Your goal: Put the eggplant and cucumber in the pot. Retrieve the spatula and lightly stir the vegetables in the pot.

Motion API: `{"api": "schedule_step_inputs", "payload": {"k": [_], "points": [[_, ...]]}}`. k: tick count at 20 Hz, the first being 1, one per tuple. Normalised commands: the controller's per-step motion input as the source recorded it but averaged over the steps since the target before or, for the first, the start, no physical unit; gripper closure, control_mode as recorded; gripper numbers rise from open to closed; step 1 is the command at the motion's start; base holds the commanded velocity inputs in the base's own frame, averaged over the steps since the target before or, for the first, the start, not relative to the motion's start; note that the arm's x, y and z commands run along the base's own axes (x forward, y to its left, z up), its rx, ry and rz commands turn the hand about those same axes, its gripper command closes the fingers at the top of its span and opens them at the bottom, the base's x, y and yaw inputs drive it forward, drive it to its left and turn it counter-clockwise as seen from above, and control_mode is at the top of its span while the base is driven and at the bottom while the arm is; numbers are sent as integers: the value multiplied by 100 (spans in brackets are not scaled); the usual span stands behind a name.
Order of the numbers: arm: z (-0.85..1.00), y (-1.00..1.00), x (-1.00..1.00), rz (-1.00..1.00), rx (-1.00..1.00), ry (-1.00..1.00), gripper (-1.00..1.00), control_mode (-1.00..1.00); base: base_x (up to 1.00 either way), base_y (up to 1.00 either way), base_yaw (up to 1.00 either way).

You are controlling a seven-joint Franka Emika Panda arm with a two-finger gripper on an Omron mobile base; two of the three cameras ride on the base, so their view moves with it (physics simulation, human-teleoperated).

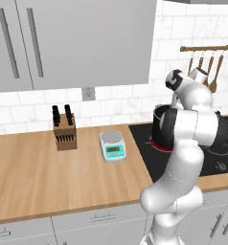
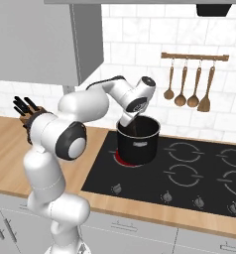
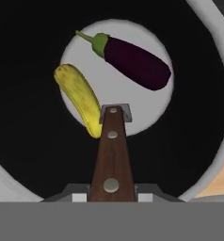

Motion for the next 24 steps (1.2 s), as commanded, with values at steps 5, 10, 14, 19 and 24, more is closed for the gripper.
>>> {"api": "schedule_step_inputs", "payload": {"k": [5, 10, 14, 19, 24], "points": [[5, -2, -18, -2, -1, 0, 100, -100, 0, 0, 0], [46, 0, -23, -4, -7, -3, 100, -100, 0, 0, 0], [84, 0, -3, -1, -5, -10, 100, -100, 0, 0, 0], [22, 0, 0, 0, 0, -3, 100, -100, 0, 0, 0], [-39, 0, 0, 0, 0, -1, 100, -100, 0, 0, 0]]}}
